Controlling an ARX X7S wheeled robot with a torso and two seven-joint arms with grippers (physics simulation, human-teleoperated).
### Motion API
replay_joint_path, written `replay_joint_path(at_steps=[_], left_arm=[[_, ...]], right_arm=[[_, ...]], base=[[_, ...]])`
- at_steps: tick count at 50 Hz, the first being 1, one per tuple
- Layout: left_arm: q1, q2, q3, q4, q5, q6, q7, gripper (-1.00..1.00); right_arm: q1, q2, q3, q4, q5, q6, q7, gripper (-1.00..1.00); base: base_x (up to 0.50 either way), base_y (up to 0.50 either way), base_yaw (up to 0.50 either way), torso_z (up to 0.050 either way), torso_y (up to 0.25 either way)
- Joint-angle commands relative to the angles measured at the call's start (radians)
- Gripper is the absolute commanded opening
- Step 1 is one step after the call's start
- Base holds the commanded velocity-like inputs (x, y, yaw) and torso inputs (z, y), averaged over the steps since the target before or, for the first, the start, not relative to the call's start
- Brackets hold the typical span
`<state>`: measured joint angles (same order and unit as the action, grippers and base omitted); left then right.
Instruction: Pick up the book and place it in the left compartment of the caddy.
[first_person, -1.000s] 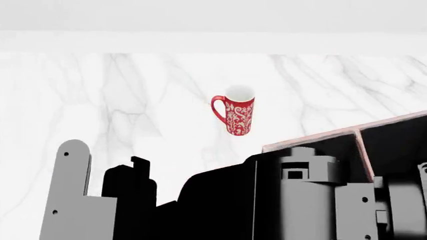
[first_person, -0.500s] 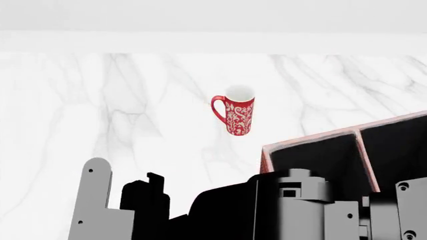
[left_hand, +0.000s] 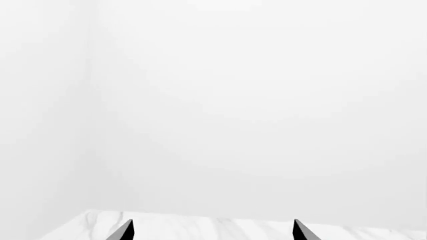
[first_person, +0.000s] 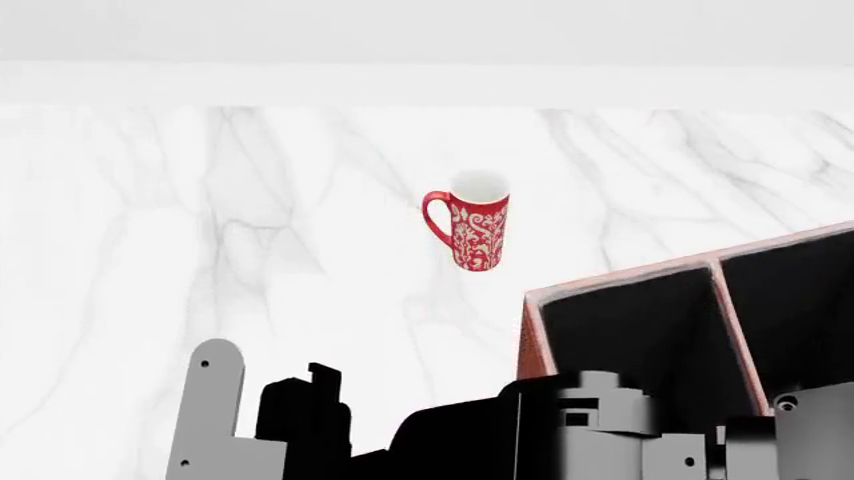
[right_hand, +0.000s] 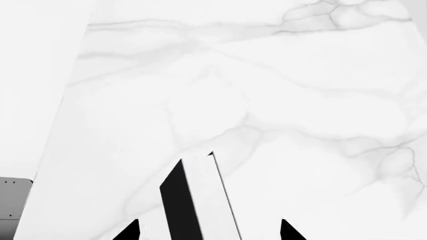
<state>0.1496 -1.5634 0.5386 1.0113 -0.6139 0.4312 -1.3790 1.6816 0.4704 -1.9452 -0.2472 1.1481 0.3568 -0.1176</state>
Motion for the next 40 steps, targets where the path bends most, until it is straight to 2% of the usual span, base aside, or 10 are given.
replay_joint_path(at_steps=[1, 40], left_arm=[[0.003, 0.004, 0.0, -0.002, 0.003, -0.003, 0.005, 1.0], [0.008, -0.003, -0.003, 0.003, 0.011, -0.001, -0.008, 1.0]], right_arm=[[-0.049, -0.006, -0.001, 0.041, -0.024, -0.03, -0.003, 1.0], [-0.177, -0.057, -0.028, 0.164, -0.104, -0.067, 0.008, 1.0]], base=[[0.0, 0.0, 0.0, 0.0, 0.0], [0.0, 0.0, 0.0, 0.0, 0.0]])
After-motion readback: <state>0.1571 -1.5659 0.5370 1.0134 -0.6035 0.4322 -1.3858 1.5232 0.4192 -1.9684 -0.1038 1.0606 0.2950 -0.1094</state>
